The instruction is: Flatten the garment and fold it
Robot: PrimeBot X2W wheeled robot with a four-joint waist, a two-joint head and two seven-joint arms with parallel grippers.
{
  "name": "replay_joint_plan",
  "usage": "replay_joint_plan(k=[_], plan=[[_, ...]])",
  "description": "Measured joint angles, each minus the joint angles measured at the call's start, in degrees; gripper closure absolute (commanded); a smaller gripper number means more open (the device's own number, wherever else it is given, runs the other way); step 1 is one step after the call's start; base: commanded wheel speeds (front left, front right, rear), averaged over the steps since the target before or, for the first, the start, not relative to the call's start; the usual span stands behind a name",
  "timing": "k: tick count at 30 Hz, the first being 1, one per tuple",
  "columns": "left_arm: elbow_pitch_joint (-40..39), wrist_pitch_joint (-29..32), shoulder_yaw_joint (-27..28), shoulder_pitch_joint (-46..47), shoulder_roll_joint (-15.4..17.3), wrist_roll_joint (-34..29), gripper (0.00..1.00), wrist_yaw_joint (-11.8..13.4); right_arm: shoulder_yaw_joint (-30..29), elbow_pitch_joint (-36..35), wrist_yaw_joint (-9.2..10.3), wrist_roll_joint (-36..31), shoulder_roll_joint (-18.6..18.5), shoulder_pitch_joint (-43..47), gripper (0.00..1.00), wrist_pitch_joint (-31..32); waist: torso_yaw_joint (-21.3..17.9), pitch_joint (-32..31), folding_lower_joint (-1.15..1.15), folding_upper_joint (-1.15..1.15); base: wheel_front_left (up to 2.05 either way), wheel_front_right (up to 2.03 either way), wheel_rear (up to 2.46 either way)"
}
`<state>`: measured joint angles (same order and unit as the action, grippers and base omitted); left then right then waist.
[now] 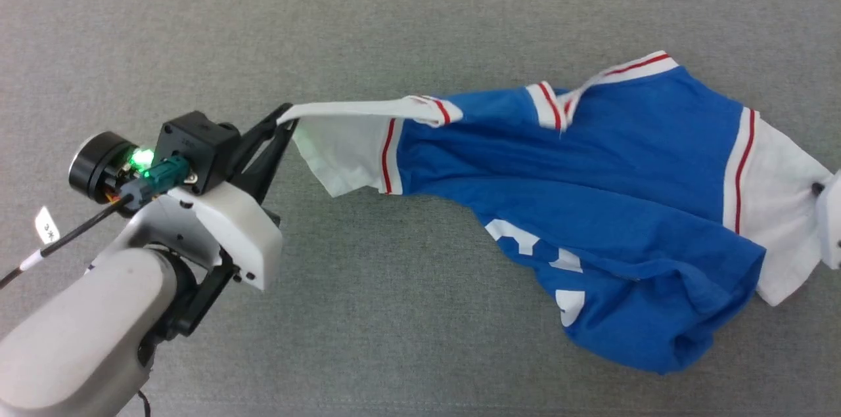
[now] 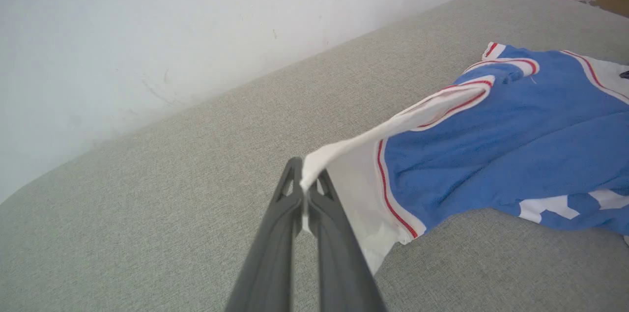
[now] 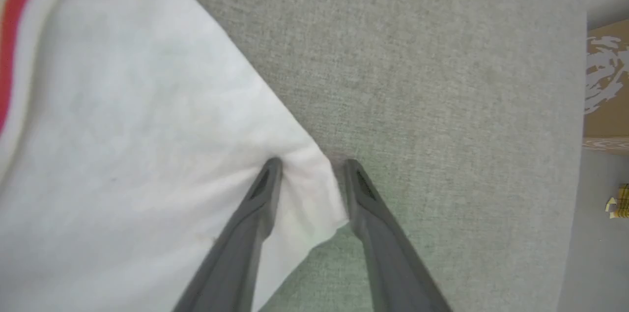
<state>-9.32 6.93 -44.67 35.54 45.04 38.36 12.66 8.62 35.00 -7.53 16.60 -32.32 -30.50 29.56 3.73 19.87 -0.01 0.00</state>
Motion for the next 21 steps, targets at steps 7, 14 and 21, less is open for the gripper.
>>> replay_joint_plan(k=[7,14,21], plan=[[3.11,-2.99,1.05,-0.08,-1.15,0.91,1.0,0.08,3.04,0.89,-0.01,-0.09,-0.26,-1.09,1.0,-6.08,-0.06,-2.24,0.02,0.0,0.0,0.0,0.0],[4.69,-5.98,5.0,-1.53,-0.24,4.1,1.0,1.16,4.56,-4.72,-0.09,-0.69,-2.29,-4.78,1.0,-11.95,-1.25,-7.62,0.02,0.0,0.0,0.0,0.0],[3.87,-9.12,11.07,-2.36,3.55,6.13,1.0,3.9,4.35,-13.07,-0.08,1.15,-5.21,-6.92,1.0,-16.69,-2.7,-13.68,0.01,0.0,0.0,0.0,0.0]])
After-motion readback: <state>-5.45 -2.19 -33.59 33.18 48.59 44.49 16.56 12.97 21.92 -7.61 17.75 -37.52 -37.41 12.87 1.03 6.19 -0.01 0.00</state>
